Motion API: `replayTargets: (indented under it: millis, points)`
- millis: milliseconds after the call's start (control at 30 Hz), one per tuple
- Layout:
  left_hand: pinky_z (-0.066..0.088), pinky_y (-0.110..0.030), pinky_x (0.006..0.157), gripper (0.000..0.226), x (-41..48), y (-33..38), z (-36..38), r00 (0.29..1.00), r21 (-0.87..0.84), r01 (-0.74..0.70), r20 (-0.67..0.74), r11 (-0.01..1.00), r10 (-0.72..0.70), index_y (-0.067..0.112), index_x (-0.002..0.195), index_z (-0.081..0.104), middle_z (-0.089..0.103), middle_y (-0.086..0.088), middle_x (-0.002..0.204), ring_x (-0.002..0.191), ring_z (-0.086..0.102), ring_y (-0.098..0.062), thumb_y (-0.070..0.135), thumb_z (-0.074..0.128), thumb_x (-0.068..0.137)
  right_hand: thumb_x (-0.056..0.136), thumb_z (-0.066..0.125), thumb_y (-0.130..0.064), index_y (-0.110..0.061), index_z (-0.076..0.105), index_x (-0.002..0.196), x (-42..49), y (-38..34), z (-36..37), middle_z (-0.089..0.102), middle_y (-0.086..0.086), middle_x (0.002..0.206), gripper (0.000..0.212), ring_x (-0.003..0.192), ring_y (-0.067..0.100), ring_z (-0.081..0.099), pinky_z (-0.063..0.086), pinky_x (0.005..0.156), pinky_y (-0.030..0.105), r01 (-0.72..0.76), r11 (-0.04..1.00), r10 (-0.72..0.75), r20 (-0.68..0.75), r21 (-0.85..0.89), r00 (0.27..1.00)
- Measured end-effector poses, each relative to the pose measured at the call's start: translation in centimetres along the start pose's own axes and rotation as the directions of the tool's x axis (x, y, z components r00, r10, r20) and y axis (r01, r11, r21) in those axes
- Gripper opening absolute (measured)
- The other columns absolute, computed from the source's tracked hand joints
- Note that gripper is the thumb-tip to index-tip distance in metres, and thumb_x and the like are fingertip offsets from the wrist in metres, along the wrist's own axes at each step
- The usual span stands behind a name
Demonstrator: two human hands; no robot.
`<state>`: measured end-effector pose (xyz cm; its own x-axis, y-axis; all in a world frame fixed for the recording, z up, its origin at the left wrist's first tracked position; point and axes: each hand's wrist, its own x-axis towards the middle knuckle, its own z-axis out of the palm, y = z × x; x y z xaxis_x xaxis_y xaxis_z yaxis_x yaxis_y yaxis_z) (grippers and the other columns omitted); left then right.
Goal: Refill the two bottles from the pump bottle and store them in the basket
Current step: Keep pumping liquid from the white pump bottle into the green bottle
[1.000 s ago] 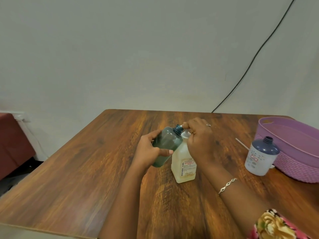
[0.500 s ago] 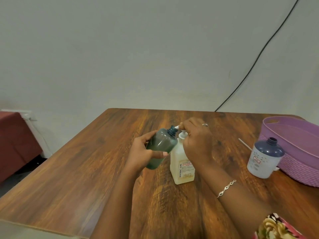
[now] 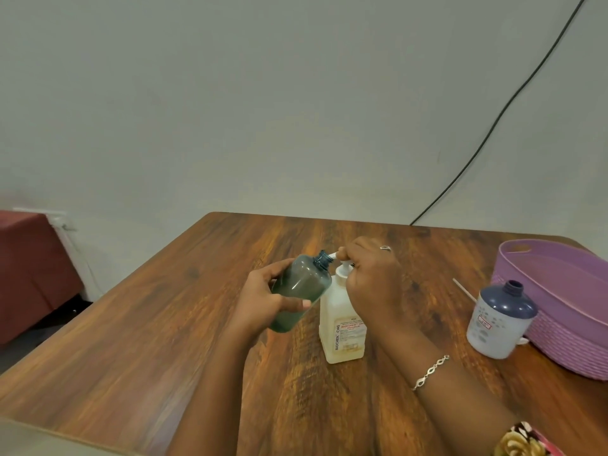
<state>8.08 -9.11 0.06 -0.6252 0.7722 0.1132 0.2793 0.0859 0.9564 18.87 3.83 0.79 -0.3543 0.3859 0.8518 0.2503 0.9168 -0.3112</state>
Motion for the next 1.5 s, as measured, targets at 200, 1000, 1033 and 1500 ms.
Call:
replayTargets:
  millis: [200, 1000, 1033, 1500]
  points:
    - [0.045, -0.029, 0.079, 0.074, 0.1, -0.3, -0.6, 1.000, 0.042, -0.020, 0.020, 0.999, 0.019, 0.019, 0.130, 0.053, 0.057, 0.001, 0.119, 0.105, 0.053, -0.018, 0.004, 0.080, 0.062, 0.073, 0.037, -0.009, -0.007, 0.068, 0.067, -0.5, -0.1, 0.1, 0.065, 0.002, 0.066, 0.032, 0.059, 0.018, 0.057, 0.036, 0.060, 0.021, -0.028, 0.997, 0.029, -0.015, 0.067, 0.999]
    - [0.045, -0.035, 0.085, 0.061, 0.5, 0.2, -0.4, 0.996, 0.014, -0.070, 0.053, 0.997, 0.070, 0.029, 0.111, 0.057, 0.059, 0.012, 0.102, 0.096, 0.055, -0.013, 0.001, 0.079, 0.062, 0.070, 0.049, 0.001, -0.007, 0.072, 0.071, 0.8, -0.7, -1.1, 0.067, 0.002, 0.070, 0.024, 0.065, 0.020, 0.057, 0.041, 0.069, 0.030, -0.116, 0.993, 0.114, 0.141, 0.003, 0.983]
    - [0.045, -0.034, 0.083, 0.060, 0.5, 0.0, -0.3, 0.996, 0.010, -0.069, 0.052, 0.998, 0.069, 0.030, 0.109, 0.057, 0.059, 0.014, 0.101, 0.095, 0.054, -0.012, 0.000, 0.079, 0.062, 0.066, 0.050, 0.002, -0.008, 0.070, 0.068, 0.5, -0.7, -0.8, 0.065, 0.001, 0.067, 0.023, 0.061, 0.019, 0.057, 0.041, 0.066, 0.030, -0.092, 0.996, 0.093, 0.125, -0.018, 0.988]
    - [0.044, -0.028, 0.076, 0.067, 0.4, 0.5, -0.9, 0.997, 0.020, -0.043, 0.061, 0.999, 0.041, 0.017, 0.124, 0.056, 0.058, 0.008, 0.106, 0.096, 0.053, -0.012, 0.001, 0.079, 0.063, 0.077, 0.041, -0.015, -0.005, 0.071, 0.072, 0.6, -1.1, -1.2, 0.069, 0.005, 0.072, 0.032, 0.068, 0.022, 0.062, 0.047, 0.067, 0.036, -0.147, 0.977, 0.139, 0.062, 0.155, 0.988]
